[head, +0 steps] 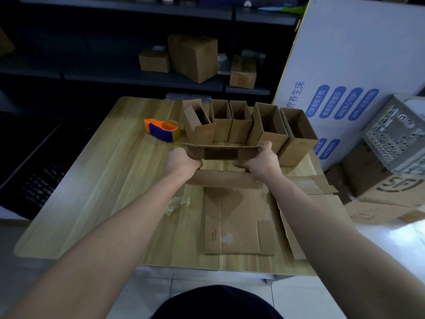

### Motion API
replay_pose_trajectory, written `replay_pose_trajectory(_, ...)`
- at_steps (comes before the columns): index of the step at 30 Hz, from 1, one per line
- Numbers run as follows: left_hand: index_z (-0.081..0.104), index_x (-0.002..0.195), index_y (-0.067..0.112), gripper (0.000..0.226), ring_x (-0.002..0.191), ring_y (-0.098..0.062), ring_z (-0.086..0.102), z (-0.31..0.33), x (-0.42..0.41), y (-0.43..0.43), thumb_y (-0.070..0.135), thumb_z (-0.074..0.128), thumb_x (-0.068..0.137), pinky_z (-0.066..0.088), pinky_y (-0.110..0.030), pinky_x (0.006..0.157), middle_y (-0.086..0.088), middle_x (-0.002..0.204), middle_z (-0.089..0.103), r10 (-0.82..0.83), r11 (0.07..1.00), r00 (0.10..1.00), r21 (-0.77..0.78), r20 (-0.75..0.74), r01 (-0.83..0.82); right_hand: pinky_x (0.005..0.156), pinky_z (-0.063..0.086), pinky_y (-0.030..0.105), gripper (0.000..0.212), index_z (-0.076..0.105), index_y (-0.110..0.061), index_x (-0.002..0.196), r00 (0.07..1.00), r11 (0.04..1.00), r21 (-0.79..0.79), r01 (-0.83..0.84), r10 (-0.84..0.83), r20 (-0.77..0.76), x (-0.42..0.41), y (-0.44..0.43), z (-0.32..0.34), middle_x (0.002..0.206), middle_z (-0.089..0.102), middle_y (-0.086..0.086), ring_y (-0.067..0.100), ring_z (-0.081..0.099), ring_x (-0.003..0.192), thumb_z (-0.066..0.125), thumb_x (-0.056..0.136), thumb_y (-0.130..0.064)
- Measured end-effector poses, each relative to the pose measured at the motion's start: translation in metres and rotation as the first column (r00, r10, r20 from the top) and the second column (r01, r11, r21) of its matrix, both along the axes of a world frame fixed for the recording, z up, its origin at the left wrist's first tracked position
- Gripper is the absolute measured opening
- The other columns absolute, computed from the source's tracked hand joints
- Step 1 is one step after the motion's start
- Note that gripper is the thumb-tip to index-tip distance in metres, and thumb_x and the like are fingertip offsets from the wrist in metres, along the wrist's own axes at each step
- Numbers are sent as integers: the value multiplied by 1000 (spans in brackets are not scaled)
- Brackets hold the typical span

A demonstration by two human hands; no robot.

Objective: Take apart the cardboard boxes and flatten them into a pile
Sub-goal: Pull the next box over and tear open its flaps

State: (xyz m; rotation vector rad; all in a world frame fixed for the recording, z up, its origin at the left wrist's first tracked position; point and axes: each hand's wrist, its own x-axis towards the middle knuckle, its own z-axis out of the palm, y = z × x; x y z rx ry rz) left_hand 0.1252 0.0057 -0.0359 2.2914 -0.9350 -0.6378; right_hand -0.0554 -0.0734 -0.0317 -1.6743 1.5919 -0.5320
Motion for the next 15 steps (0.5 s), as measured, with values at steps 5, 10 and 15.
replay_pose_trajectory(5,73,96,10,20,79,-17,59,2,5,-1,25,67,83,38,-21,55,-5,98,69,-22,997,999,-75,35,25,78,58,39,70,37,-12,132,991,998,-65,3,-12,-131,4,-1,4,115,59,10,28,61,98,78,76,-24)
replay_pose_trajectory(10,65,109,5,24,97,-24,62,0,9,1,20,60,90,41,-27,72,-9,106,66,0,991,1000,-131,11,2,73,56,31,35,57,-13,109,991,977,-184,-103,85,-102,9,3,11,88,61,-1,19,62,84,71,79,-25)
replay_pose_trajectory(15,64,104,6,21,91,-22,61,-8,15,2,22,54,94,42,-30,75,-9,101,66,29,976,991,-210,-134,-57,55,52,21,33,58,-10,122,985,962,-218,-167,172,7,5,3,24,79,61,-2,12,60,65,58,93,-24)
